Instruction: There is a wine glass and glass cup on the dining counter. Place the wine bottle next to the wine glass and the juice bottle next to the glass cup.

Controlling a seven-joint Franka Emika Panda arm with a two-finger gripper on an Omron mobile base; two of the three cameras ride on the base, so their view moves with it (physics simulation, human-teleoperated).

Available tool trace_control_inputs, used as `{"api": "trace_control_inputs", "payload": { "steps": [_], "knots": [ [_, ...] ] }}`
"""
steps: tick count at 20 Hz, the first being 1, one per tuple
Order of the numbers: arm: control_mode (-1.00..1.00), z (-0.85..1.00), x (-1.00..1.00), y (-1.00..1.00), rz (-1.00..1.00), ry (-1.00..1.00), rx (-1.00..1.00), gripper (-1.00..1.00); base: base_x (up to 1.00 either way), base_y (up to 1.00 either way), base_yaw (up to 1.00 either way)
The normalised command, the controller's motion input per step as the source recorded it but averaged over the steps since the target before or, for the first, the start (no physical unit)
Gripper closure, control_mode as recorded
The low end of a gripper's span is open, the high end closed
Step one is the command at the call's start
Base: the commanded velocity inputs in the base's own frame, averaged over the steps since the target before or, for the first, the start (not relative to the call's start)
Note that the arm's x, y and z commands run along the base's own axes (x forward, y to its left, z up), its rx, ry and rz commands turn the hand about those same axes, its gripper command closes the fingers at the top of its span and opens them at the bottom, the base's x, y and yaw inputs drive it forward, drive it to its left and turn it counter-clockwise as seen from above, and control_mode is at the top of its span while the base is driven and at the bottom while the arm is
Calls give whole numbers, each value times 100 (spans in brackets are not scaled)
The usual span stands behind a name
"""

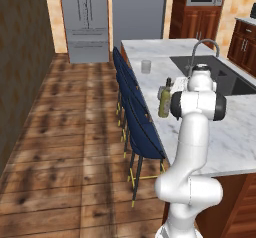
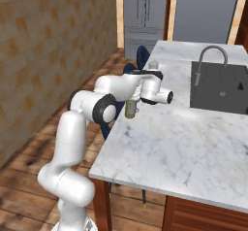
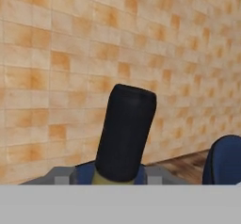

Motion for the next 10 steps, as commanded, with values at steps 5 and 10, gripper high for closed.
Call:
{"api": "trace_control_inputs", "payload": {
  "steps": [5, 10],
  "knots": [
    [-100, -41, -2, 0, -10, 4, -4, 100, 0, 0, 0],
    [-100, -41, 0, 2, -9, 7, -5, 100, 0, 0, 0]
  ]
}}
